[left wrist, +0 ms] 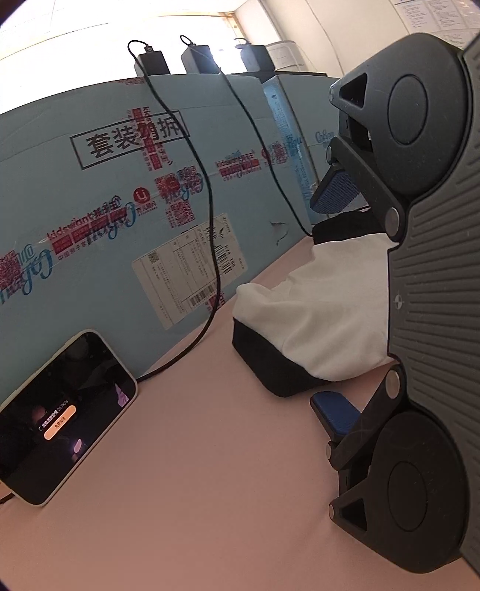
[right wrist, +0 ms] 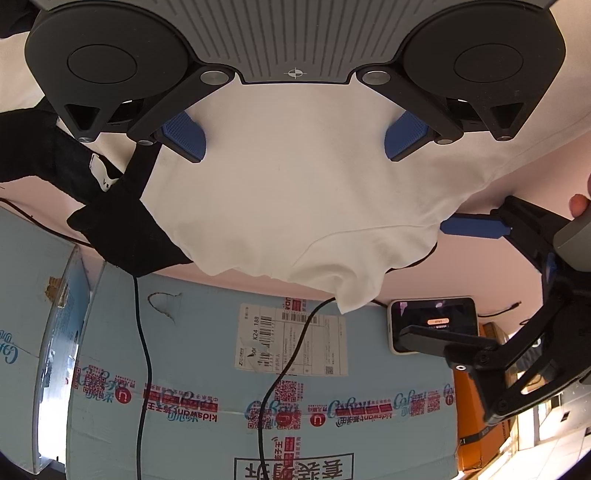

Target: Fold clothes

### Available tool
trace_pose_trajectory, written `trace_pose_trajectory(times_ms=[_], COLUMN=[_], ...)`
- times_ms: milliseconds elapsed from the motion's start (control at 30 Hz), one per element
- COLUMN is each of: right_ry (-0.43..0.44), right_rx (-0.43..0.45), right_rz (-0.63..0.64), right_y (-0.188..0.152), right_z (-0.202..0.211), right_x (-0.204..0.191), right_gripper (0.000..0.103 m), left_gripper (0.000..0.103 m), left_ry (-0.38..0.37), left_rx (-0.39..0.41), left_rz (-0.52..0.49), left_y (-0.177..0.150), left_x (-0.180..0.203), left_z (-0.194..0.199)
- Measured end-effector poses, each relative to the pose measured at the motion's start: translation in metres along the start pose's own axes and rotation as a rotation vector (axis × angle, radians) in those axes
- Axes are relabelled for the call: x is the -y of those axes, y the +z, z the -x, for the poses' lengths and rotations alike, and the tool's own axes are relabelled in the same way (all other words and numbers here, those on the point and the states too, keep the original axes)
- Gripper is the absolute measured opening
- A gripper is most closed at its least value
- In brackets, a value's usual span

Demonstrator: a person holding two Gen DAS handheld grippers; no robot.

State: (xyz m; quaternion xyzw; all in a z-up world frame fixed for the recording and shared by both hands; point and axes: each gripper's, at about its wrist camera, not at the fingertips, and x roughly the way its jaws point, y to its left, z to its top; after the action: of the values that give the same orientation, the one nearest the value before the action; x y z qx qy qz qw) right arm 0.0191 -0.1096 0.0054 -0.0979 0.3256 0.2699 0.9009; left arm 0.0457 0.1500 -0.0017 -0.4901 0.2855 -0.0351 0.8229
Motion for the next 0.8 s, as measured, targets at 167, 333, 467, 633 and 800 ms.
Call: trace_pose_trajectory(times_ms=[167, 333, 467, 633, 800], right_ry=[0.0, 0.0, -0.001, -0.001, 0.0], right_rx=[0.0, 0.0, 0.001, 0.001, 0.002], right_rz=[0.0, 0.0, 0.001, 0.002, 0.001], right_y=[0.0, 0.0, 0.0, -0.001, -0.001], right_z=[0.0, -0.001, -0.001, -0.001, -0.002], right_x=[0.0, 0.0, 0.0, -0.001, 0.0], right_gripper=[0.103, 0.103, 0.103, 0.103, 0.103], left_gripper=[0.103, 0.065, 0.01, 0.009, 0.008], left_ry=[0.037, 0.089, 0.128, 0.075, -0.013], left_rx=[0.052, 0.139, 0.175, 0.175, 0.196], left_rz=[-0.037, -0.127, -0.12, -0.099, -0.165], left_y=[-0.003, -0.01, -0.011, -0.009, -0.018], left_x=[0.007, 0.005, -0.016, -0.02, -0.008], left_z=[-0.011, -0.012, -0.007, -0.003, 0.003])
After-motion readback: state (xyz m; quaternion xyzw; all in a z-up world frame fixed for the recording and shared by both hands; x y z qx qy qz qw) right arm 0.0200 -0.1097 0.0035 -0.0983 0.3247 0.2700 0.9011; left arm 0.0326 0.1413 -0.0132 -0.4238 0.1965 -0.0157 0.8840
